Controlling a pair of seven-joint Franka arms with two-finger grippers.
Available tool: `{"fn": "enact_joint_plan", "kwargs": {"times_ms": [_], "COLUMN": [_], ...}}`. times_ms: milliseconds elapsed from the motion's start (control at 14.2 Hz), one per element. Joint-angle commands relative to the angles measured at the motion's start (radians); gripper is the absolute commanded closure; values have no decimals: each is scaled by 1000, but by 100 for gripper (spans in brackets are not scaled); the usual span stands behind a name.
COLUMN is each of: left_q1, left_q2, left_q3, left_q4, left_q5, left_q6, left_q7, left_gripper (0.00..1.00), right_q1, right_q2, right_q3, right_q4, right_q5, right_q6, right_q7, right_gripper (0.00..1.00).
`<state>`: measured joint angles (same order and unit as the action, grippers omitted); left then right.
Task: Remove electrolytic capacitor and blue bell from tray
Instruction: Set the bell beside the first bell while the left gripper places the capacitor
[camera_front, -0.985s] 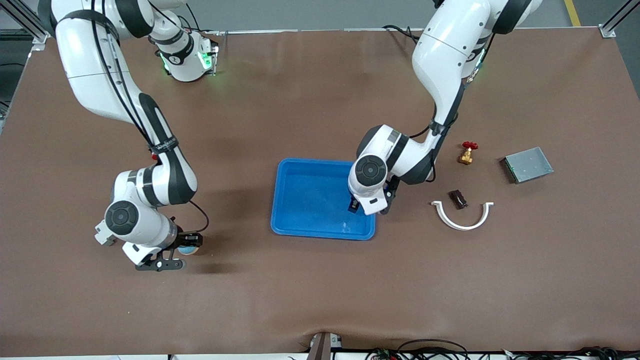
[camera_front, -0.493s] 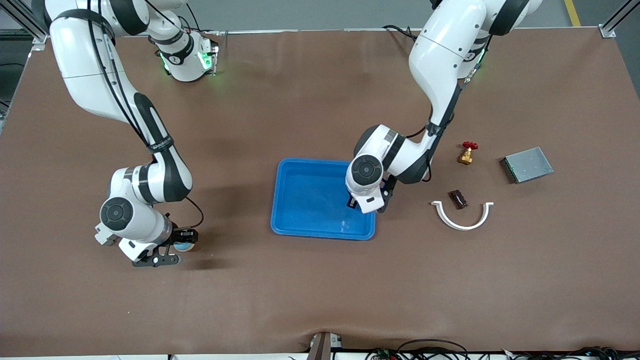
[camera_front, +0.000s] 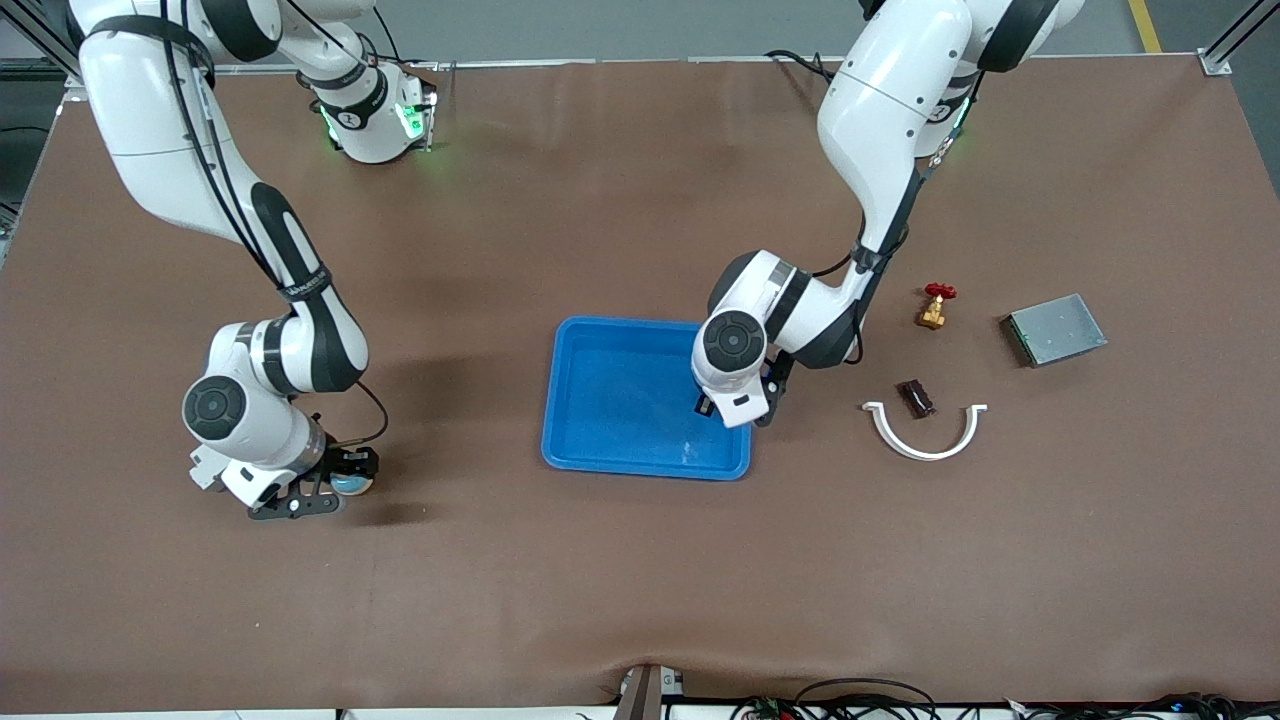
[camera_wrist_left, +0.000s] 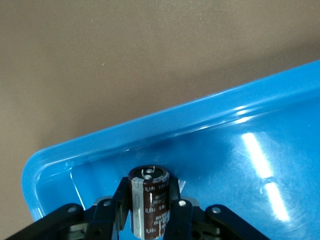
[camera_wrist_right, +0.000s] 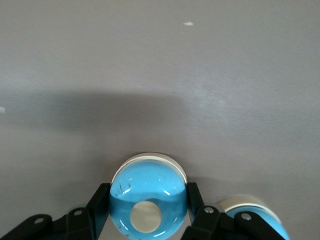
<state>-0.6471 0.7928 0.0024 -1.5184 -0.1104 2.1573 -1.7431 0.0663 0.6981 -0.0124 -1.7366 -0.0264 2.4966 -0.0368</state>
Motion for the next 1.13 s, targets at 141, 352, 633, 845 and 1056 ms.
{"fn": "enact_joint_plan", "kwargs": {"times_ms": [141, 352, 633, 845, 1056], "left_q1": [29, 124, 254, 348, 391], "left_q2": [-26, -50, -69, -75, -70], "left_q3": [13, 11, 13, 19, 77], "left_q4": [46, 90, 136, 139, 138], "left_q5": [18, 18, 17, 18, 28], "left_q6": [-17, -60, -79, -71, -65], "left_q7": [49, 149, 264, 356, 428], "left_gripper": [100, 100, 100, 100, 100], "right_q1": [-28, -26, -20, -14, -5], "right_q2": [-45, -55, -63, -63, -63], "right_q3": [20, 23, 34, 35, 35], "right_q4": [-81, -106, -127, -130, -141], "right_q5": [11, 16, 65, 82, 83], "right_q6": [28, 48, 70, 71, 90], "right_q7": [-31, -17, -17, -6, 5], "right_gripper": [100, 100, 100, 100, 100]}}
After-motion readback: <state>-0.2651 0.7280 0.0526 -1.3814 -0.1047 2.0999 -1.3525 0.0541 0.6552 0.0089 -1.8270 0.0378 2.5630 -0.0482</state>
